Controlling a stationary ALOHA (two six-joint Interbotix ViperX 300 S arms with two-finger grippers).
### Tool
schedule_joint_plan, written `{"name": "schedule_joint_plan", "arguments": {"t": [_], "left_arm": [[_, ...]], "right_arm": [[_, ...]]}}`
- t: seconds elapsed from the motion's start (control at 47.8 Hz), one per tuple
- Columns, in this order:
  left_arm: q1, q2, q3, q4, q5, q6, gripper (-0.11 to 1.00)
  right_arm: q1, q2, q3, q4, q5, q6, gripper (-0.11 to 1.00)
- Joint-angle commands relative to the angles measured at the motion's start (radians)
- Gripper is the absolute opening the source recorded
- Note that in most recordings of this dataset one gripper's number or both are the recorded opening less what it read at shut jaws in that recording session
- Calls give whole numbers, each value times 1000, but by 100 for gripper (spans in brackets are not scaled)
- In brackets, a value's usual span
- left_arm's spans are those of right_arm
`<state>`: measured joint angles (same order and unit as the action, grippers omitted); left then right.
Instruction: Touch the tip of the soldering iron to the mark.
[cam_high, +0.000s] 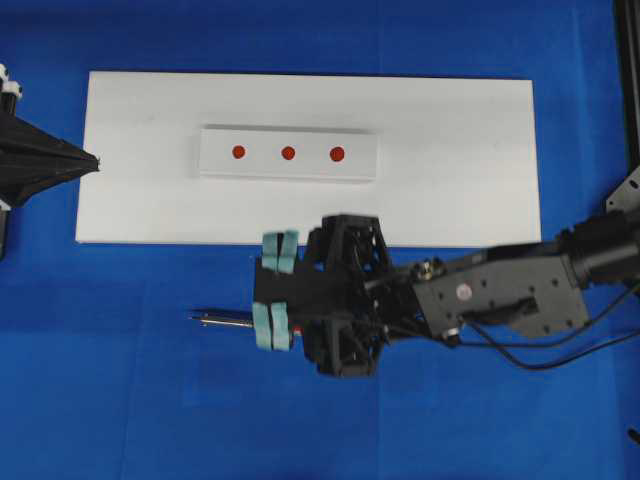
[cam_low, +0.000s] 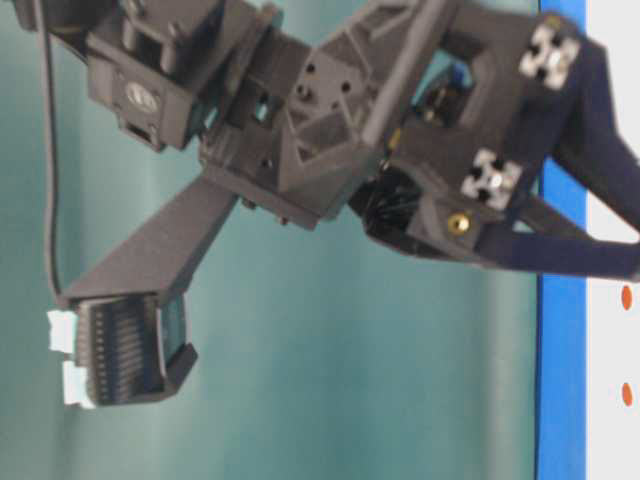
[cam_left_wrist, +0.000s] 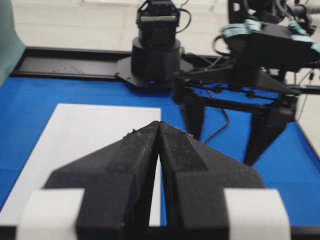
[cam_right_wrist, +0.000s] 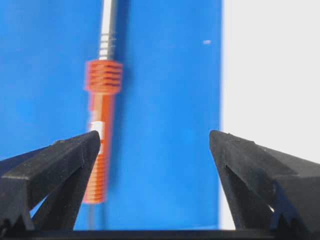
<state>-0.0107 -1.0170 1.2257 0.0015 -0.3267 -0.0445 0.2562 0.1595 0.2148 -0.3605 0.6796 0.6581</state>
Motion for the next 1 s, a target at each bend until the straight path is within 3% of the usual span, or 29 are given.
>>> {"name": "schedule_joint_plan", "arguments": {"t": [0.0, 0.397, 0.586, 0.732, 0.983], "left_arm": [[-2, 3, -17, 0, -9, -3, 2], [-2, 3, -17, 0, -9, -3, 2], [-2, 3, -18, 2, -9, -3, 2], [-2, 3, -17, 2, -9, -3, 2], [-2, 3, -17, 2, -3, -3, 2]], "right_arm": [[-43, -52, -11, -5, 0, -32, 92], [-298, -78, -9, 34, -17, -242, 92], [-311, -130, 18, 41, -17, -284, 92], [-322, -258, 123, 40, -46, -285, 92], [-356, -574, 416, 40, -170, -282, 92]]}}
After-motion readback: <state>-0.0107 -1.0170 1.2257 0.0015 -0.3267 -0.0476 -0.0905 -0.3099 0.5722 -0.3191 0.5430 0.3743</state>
